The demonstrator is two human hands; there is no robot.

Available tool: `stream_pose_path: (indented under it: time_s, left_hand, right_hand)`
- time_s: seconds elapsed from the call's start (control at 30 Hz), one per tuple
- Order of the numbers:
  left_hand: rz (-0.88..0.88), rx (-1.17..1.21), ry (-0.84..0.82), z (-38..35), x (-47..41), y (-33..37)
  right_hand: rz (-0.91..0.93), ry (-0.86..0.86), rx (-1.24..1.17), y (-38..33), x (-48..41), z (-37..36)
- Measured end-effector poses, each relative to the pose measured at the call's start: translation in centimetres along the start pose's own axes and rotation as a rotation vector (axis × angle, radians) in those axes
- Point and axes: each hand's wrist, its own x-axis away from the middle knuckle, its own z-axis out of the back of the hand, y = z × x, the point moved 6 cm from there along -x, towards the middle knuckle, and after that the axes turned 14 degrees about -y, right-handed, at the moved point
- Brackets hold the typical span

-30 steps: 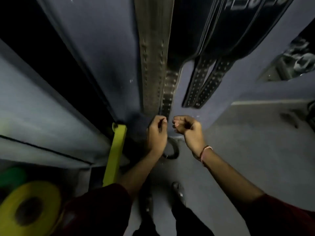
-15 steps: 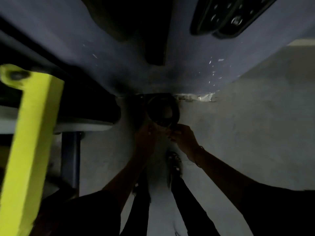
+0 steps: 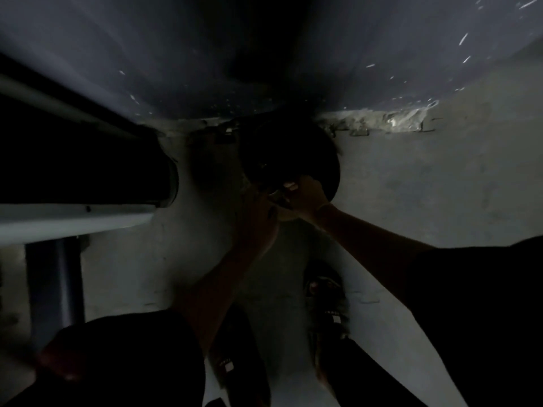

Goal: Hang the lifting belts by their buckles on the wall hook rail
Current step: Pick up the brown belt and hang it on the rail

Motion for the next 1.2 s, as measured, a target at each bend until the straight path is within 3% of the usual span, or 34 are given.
stream_pose_path:
  time_s: [0.23, 0.33, 0.47, 0.63, 0.87, 1.03, 1.2]
  left_hand:
    - [0.118, 0.01, 0.035, -3.7, -1.2, -6.3]
    - [0.059, 0.143, 0.0, -4.7, -0.7, -6.7]
    - [0.055, 0.217, 0.044, -4.4, -1.5, -7.5]
    - [0.034, 0.178, 0.005, -3.6, -1.0, -6.8]
    - [-0.259, 0.016, 0.005, -0.2, 3.0, -1.9]
    - [-0.396, -0.349, 0.041, 3.4, 7.6, 4.5]
    - [-0.68, -0.602, 0.103, 7.9, 16.3, 14.3]
  right_hand:
    - [-0.041, -0.22, 0.114, 1.1, -3.8, -4.6]
    - [-0.07, -0.149, 0.062, 1.9, -4.8, -6.1]
    - [-0.029, 0.0, 0.172, 2.6, -5.2, -6.2]
    - [0.021, 0.077, 0.068, 3.6, -2.9, -5.9]
    - [0.047, 0.258, 0.06, 1.1, 6.2, -3.6]
    - [0.102, 0.351, 0.13, -2.9, 15.8, -1.4]
    - [0.153, 0.366, 0.097, -8.5, 27.5, 1.7]
